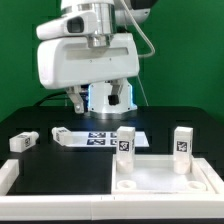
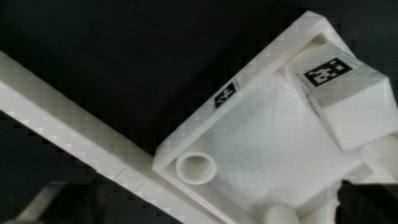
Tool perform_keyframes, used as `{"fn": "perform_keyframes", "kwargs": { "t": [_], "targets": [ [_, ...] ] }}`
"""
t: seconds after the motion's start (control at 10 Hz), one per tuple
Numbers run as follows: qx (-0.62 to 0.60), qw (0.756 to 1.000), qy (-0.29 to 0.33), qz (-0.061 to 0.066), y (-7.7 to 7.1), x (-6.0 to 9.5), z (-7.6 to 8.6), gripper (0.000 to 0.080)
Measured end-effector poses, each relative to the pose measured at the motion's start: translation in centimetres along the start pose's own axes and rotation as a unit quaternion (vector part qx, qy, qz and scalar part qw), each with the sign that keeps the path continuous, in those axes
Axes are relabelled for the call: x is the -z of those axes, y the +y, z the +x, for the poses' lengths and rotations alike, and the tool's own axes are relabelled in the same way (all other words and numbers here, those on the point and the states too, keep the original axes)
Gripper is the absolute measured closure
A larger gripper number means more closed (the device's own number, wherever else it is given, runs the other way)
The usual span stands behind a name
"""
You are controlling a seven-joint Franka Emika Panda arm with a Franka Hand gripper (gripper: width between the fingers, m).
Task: Assemble square table
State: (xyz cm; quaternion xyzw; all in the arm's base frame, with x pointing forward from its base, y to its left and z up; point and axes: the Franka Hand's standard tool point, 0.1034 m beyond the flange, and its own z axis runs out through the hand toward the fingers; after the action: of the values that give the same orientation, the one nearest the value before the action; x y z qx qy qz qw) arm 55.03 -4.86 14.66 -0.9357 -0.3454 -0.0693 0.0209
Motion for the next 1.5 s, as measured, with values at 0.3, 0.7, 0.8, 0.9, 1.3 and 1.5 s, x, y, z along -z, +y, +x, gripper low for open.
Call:
{"fn": "perform_keyframes", "kwargs": {
  "t": [0.3,0.7,0.8,0.9,1.3,1.5],
  "targets": [
    [-0.009,1.0,-0.003,0.003,-0.2,-0.3,0.0,0.015],
    [-0.006,0.995,-0.098,0.011,-4.7,-1.8,-4.8,0.015],
    [-0.002,0.994,-0.11,0.012,-5.7,-3.0,-6.7,0.015],
    [-0.006,0.99,-0.136,0.02,-6.7,-3.9,-8.7,0.015],
    [-0.01,0.971,-0.231,0.058,-8.4,-3.7,-7.2,0.015],
    [0.012,0.957,-0.281,0.068,-8.7,-4.4,-9.9,0.015]
  ]
}}
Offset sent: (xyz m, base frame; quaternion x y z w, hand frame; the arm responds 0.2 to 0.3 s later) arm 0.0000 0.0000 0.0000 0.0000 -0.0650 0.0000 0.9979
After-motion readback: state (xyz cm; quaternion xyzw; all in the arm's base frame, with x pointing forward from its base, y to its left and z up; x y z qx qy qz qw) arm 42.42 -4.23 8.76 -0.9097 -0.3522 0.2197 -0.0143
